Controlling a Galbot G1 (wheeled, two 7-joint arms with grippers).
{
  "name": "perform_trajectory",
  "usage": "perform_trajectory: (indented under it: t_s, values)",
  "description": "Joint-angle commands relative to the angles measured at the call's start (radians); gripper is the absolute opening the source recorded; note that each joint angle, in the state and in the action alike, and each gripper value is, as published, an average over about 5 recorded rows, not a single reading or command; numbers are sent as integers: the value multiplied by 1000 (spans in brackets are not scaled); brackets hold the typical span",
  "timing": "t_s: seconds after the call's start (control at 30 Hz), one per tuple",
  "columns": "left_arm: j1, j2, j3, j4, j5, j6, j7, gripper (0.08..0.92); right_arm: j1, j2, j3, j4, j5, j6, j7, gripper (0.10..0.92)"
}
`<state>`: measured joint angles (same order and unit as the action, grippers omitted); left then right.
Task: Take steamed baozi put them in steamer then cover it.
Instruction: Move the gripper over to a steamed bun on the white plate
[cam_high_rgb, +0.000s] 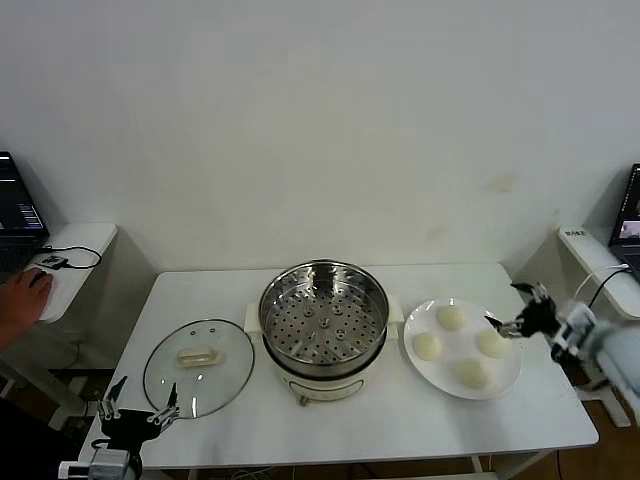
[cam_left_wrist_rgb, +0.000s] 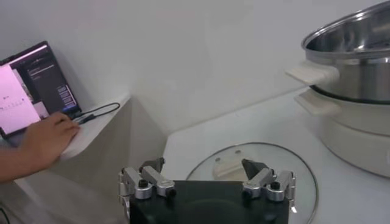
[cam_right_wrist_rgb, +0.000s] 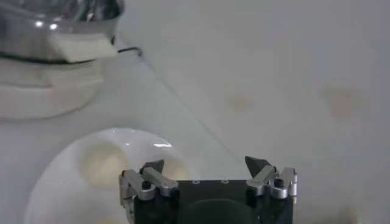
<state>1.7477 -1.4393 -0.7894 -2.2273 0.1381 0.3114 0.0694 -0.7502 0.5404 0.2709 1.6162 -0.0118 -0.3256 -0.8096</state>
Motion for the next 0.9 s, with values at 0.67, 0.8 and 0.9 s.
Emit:
perform_trajectory:
  t_s: [0.67,0.8,0.9]
  values:
    - [57,-43,-26,-20,23,-5,-11,823,714,425,-646,-854,-531,489,-431,823]
    - [59,-50,-29,-12,28,-6,-11,823,698,489,-612,-915,-568,490,-377,823]
    - [61,-55,-27,-8,33,-7,-11,823,692,517,-594,-946,-586,484,-347,823]
